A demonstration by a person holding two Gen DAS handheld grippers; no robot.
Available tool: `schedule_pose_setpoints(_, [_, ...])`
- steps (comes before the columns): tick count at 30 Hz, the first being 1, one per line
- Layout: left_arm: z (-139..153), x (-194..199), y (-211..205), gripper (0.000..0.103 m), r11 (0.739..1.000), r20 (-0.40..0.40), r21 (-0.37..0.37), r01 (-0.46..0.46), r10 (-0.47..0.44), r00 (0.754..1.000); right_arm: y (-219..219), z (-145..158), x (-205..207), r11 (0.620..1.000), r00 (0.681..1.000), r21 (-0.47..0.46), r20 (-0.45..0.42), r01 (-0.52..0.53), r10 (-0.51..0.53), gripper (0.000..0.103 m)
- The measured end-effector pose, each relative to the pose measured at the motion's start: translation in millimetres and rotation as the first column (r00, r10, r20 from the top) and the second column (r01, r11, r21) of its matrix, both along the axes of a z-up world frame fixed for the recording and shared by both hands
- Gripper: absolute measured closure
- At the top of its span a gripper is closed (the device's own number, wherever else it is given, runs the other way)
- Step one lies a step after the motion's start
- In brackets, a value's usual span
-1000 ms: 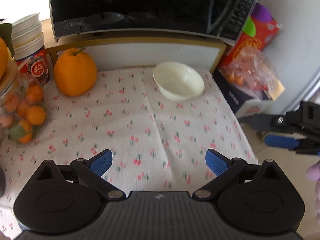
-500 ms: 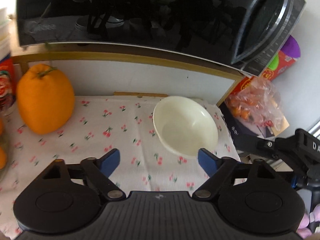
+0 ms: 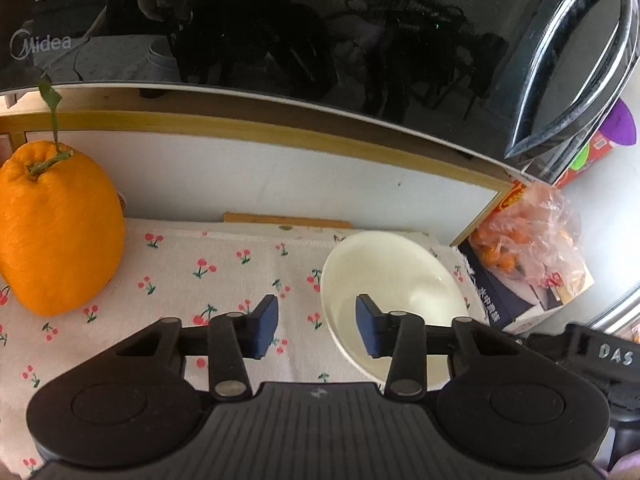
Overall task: Organize plates and bowls
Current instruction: 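Close both grippers on the second cream bowl rim, then lift the second cream bowl and carry it over the first bowl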
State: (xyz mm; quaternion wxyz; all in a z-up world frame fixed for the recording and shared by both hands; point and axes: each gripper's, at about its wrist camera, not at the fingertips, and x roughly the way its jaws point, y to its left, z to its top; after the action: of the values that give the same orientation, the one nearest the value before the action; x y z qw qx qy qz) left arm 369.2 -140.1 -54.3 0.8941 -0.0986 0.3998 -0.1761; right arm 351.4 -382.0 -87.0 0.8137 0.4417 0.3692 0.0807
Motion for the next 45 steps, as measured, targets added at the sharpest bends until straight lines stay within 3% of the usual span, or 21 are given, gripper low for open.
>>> schedule_pose_setpoints(12, [-5.4, 5.3, -8.7, 0.092, 1.000, -0.005, 0.028, -0.010, 0.010, 1.000, -1.8, -6.7, 0.6, 0.999, 0.999, -0.015, 0.011, 0.032, -0.032, 0.091])
schedule_pose_setpoints(30, [20.2, -25.4, -3.8, 0.094, 0.996, 0.009, 0.089, -0.029, 0.029, 1.000, 2.1, 24.7, -22.1, 1.000, 0.999, -0.010, 0.043, 0.025, -0.025, 0.093])
schedule_pose_setpoints(39, [43.7, -66.4, -2.8, 0.093, 0.994, 0.024, 0.107, -0.022, 0.020, 1.000, 10.4, 63.3, -59.3, 0.998, 0.999, -0.057, 0.031, 0.018, -0.016, 0.093])
schedule_pose_setpoints(45, [59.0, -93.8, 1.0, 0.093, 0.997, 0.020, 0.076, -0.021, 0.020, 1.000, 15.1, 94.7, -90.7, 0.995, 1.000, -0.100, 0.029, 0.011, -0.008, 0.093])
